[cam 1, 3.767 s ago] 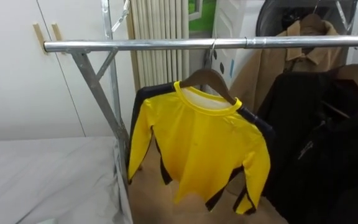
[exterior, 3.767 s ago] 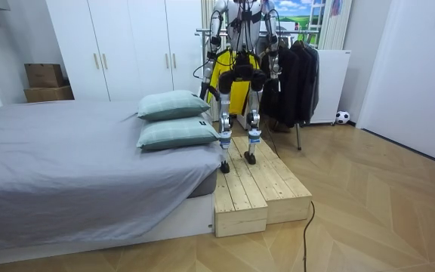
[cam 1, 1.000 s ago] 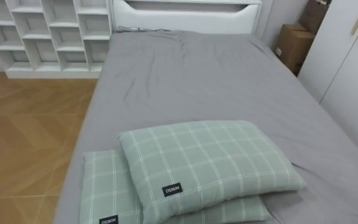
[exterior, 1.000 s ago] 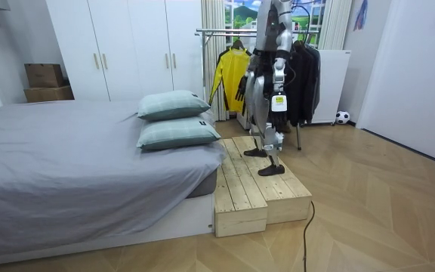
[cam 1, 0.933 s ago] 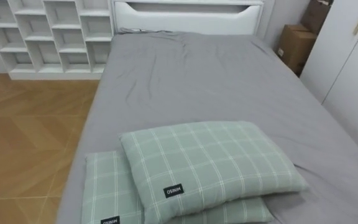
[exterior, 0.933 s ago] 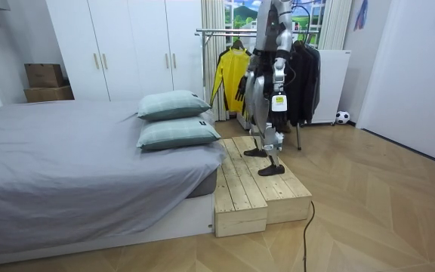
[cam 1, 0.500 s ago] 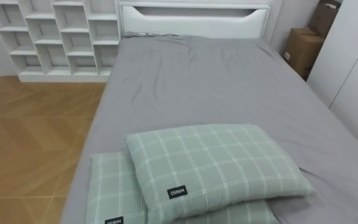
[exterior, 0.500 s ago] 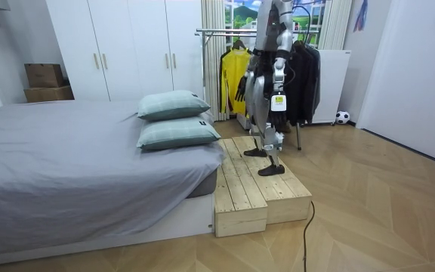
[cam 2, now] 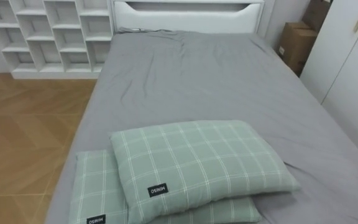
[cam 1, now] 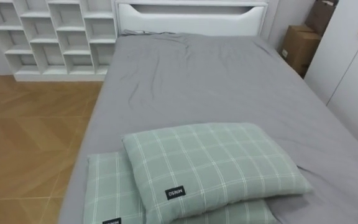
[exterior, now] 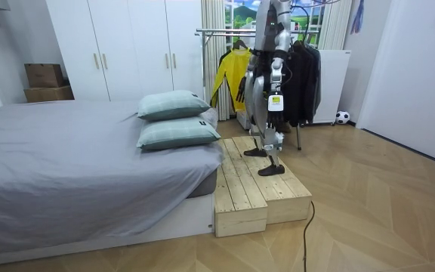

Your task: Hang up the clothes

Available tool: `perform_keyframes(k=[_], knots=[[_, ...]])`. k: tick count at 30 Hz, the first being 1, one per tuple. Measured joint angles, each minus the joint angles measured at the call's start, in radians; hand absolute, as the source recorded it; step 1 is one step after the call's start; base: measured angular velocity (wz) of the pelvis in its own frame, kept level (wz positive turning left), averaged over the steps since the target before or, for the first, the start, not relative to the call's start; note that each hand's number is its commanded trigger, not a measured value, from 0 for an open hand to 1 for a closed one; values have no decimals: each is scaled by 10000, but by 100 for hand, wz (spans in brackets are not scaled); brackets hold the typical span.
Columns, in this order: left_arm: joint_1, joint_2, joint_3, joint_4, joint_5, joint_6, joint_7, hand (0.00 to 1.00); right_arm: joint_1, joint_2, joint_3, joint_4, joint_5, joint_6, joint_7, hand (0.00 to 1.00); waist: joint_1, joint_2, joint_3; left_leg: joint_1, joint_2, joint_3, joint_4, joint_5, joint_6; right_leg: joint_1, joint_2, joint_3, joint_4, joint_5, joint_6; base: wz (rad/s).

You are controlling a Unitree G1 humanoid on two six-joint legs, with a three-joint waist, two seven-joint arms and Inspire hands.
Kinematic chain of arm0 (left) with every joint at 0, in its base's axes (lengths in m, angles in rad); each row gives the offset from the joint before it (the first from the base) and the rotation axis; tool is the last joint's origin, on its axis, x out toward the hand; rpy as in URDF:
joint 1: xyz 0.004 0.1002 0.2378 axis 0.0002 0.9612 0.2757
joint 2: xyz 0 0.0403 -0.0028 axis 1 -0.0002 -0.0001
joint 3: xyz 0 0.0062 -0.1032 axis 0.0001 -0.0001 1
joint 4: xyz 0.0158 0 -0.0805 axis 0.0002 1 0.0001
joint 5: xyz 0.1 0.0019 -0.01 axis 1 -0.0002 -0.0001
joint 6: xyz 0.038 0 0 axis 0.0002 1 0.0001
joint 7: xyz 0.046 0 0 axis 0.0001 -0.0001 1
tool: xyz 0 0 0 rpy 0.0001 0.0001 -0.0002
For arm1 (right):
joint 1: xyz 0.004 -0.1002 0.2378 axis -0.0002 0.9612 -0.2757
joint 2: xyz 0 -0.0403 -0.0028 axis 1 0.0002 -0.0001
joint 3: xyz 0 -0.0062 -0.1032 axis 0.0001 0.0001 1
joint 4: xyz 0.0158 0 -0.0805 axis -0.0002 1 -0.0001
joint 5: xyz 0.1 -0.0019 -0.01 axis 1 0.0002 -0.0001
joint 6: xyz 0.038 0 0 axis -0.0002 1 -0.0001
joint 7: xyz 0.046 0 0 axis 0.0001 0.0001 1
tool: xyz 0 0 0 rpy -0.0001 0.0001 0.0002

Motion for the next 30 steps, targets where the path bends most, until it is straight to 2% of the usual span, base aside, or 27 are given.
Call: perform_keyframes(k=[9,20,30], knots=[[-184,3,-13,-4,3,7,7,0,6,-3,1,21,43,8,4,0,-9,22,-5,3,-2,18,6,0,-1,0,0,21,-5,0,0,0],[-130,3,-12,-1,2,16,12,0,9,-9,-8,34,73,8,20,0,-31,47,-6,3,-1,15,7,1,-2,1,0,8,-5,0,0,0],[-86,-3,-17,2,-3,-14,15,0,12,-3,71,9,310,8,114,0,-49,-28,18,7,-2,28,5,1,-2,1,1,-20,-5,0,0,0]])
